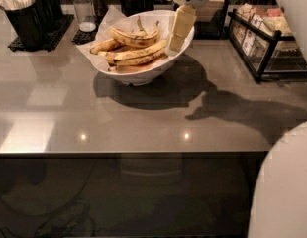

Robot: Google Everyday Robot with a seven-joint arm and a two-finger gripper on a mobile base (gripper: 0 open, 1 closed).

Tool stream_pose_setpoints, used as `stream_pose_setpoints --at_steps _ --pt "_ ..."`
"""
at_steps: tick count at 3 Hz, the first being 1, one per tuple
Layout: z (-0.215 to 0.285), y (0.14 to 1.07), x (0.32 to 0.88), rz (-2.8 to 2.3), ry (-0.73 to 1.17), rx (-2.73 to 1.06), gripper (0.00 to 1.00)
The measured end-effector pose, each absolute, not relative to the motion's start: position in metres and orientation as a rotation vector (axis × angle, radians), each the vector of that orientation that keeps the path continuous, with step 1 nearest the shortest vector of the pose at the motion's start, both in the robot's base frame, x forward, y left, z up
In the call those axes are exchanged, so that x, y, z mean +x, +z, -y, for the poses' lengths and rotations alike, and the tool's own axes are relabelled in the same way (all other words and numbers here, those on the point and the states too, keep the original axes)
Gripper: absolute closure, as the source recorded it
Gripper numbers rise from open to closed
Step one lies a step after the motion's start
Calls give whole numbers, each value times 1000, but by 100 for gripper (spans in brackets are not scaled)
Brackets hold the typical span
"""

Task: Pick banana from white bowl

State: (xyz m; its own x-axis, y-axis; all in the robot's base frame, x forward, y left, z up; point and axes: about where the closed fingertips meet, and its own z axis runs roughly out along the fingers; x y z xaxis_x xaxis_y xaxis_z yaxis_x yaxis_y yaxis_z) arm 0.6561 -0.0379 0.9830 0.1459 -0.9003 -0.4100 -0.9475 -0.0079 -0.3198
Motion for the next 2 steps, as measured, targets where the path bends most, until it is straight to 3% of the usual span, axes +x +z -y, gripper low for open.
stream_pose_setpoints --at_steps 1,2 --pt "34 974 669 -1766 130 -1923 0" --pt "33 974 670 -1765 129 -1921 18"
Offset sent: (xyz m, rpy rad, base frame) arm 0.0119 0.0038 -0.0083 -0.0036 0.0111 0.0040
